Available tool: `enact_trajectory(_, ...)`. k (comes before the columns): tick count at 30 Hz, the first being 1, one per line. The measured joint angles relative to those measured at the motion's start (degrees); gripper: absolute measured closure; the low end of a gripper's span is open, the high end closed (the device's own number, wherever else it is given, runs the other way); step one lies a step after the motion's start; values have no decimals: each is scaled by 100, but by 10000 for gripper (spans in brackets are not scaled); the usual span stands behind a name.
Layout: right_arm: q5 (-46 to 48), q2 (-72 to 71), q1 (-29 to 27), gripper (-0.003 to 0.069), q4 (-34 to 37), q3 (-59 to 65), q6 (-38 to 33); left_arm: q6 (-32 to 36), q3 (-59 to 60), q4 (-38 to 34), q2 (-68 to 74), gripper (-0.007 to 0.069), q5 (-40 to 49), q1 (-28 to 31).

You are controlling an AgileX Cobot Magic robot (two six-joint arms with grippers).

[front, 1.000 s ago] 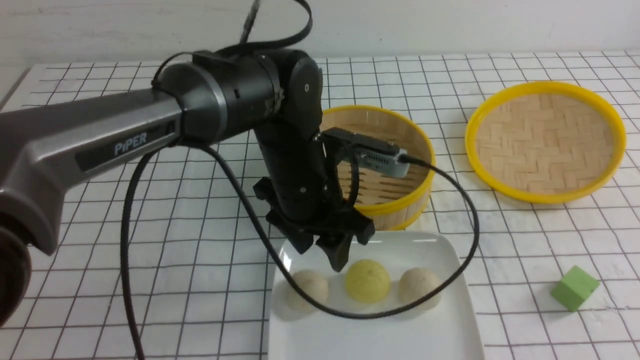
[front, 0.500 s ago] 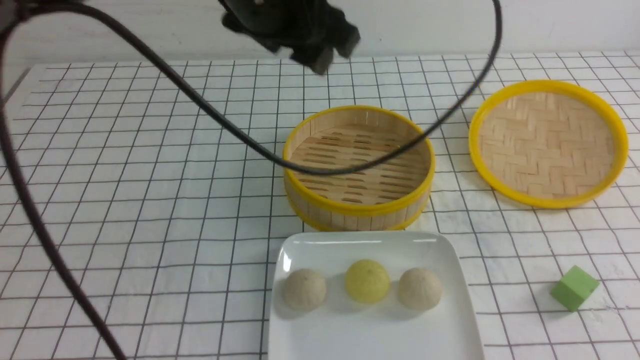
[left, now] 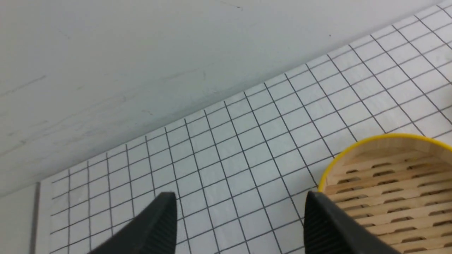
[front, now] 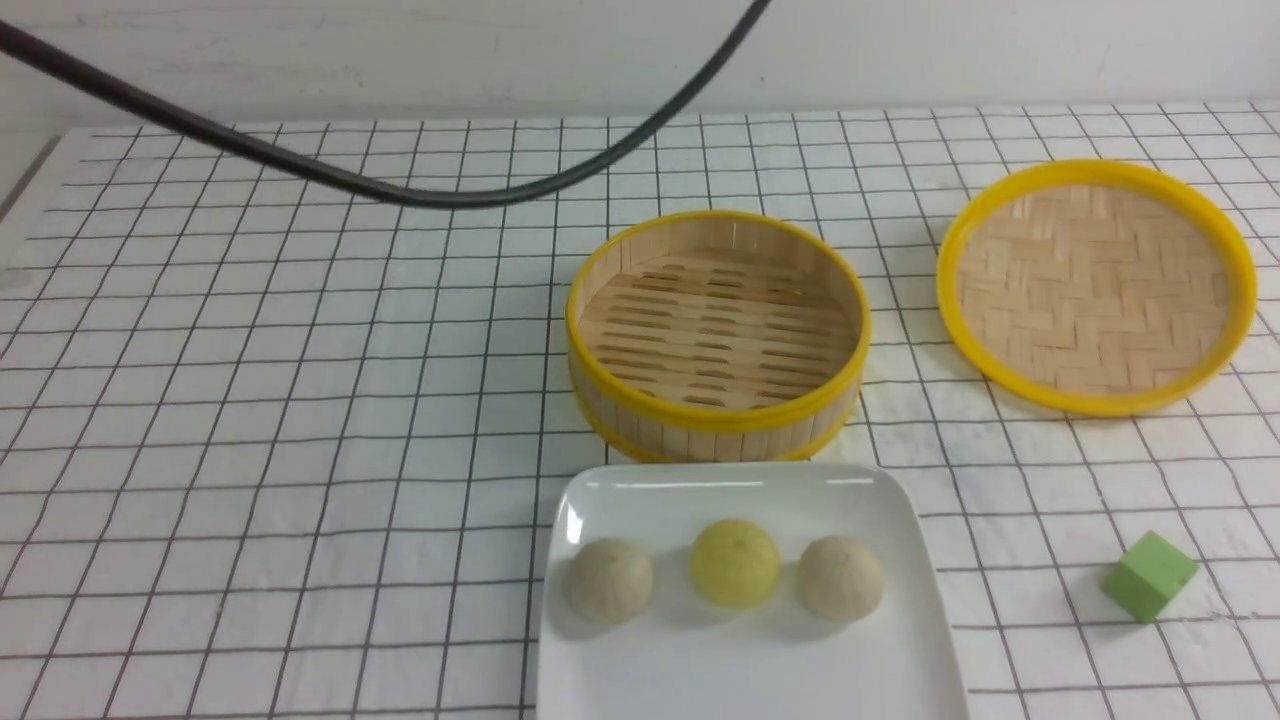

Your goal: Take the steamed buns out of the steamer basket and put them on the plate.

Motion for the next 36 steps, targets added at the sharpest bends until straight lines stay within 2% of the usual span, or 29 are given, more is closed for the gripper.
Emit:
enact_trajectory(3,-96,-618,0,197,-88,0,229,-6,0,175,-164,143,11,0)
enact_trajectory(9,186,-1566,0,197,-93,0,261,-6,-7,255,-284,143,16,0)
enact_trajectory(15,1097,-2651,0,197,20,15,45,-6,-7,255,-284,143,-25,0)
enact_trajectory(21,1321,-3631,0,197,265,833,63,-60,-7,232,-284,143,-52,0)
enact_trajectory(29,734,-4241,0,197,315,2875,270,-175,-12,-135,-295,143,-42,-5)
enact_trajectory(36,-434,-4235,-6,198,117,4171,572,-175,-12,-608,-323,143,29,-5)
